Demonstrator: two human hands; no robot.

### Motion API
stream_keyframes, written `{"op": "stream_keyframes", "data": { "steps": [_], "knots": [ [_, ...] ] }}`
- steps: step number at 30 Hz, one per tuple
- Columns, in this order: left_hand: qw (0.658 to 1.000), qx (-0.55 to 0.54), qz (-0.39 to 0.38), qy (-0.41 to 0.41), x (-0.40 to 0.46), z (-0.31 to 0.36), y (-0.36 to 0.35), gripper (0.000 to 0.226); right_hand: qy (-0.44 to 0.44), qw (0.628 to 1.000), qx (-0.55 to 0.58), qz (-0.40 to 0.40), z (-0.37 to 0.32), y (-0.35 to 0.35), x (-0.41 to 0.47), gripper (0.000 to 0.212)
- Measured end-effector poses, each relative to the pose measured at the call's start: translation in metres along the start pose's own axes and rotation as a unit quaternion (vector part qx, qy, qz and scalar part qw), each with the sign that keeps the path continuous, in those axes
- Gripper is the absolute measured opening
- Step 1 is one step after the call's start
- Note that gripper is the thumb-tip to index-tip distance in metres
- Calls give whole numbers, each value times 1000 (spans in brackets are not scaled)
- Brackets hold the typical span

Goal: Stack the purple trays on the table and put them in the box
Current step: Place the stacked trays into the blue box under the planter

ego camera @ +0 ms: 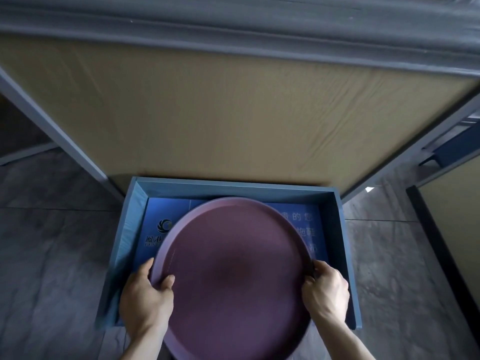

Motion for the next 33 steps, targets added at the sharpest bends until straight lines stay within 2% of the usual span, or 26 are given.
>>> {"op": "stream_keyframes", "data": {
  "steps": [9,18,29,33],
  "knots": [
    [999,30,12,-13,11,-5,-1,55,28,999,27,9,-5,7,7,30],
    [999,-14,30,-11,12,-10,-8,53,43,999,14,25,1,-3,10,21],
    [999,-23,30,-5,12,-10,-6,51,15,999,25,30,-1,-6,6,35],
    [999,18,29,-10,12,-9,-4,50,11,999,26,25,-3,-3,5,36]
  ]
}}
Point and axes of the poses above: each hand's wrist, its own x-axis towards the middle knuckle, its own y-axis out of the back of the hand, z = x × y, the point moved 2 cm from there along x, towards the middle knuckle, and after that the axes turned 6 degrees about -z, right-handed, at the moved point
